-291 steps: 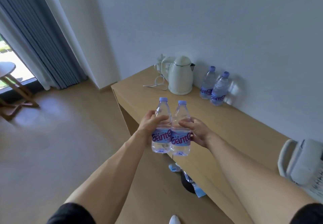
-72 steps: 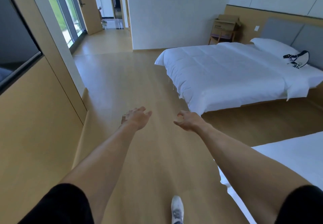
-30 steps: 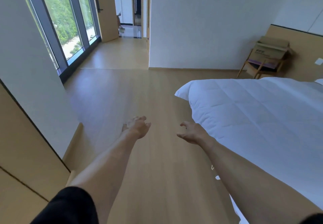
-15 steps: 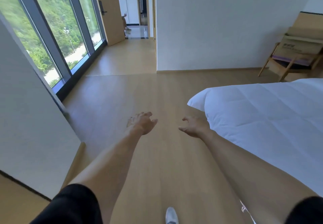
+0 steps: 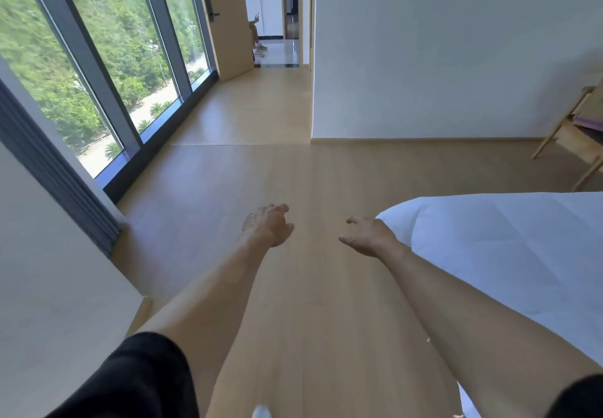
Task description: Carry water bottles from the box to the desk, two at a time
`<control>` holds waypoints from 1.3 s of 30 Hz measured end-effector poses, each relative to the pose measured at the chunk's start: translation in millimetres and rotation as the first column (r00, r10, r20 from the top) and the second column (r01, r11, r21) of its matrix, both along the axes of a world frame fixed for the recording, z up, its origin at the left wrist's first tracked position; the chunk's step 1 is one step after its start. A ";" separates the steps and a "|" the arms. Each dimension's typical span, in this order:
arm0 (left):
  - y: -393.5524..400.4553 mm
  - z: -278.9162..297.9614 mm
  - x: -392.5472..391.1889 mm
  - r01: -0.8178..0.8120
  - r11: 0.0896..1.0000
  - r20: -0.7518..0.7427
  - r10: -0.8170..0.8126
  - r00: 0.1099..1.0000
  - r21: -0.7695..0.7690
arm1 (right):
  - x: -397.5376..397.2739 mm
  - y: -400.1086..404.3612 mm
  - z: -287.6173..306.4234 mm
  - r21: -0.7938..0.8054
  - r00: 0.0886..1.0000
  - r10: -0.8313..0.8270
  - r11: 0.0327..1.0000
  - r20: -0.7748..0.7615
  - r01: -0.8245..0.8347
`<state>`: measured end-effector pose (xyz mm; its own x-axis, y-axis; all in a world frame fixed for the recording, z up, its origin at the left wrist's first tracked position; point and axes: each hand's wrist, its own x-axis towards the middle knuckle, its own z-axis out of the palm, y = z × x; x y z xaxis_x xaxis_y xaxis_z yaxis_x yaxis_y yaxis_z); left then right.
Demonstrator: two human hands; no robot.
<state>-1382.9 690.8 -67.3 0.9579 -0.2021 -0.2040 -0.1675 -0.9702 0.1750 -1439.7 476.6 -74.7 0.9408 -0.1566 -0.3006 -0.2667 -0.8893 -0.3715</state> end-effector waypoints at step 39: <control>-362.9 14.8 749.2 0.548 0.825 0.120 -0.563 0.818 0.137 | 700.1 -291.3 -5.2 -0.111 0.934 -0.344 0.929 0.096 0.353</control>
<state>-633.7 327.9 -52.5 0.7084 -0.6966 -0.1136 -0.6995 -0.7144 0.0186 -739.6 185.3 -79.9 0.8389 -0.5102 -0.1897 -0.5443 -0.7856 -0.2943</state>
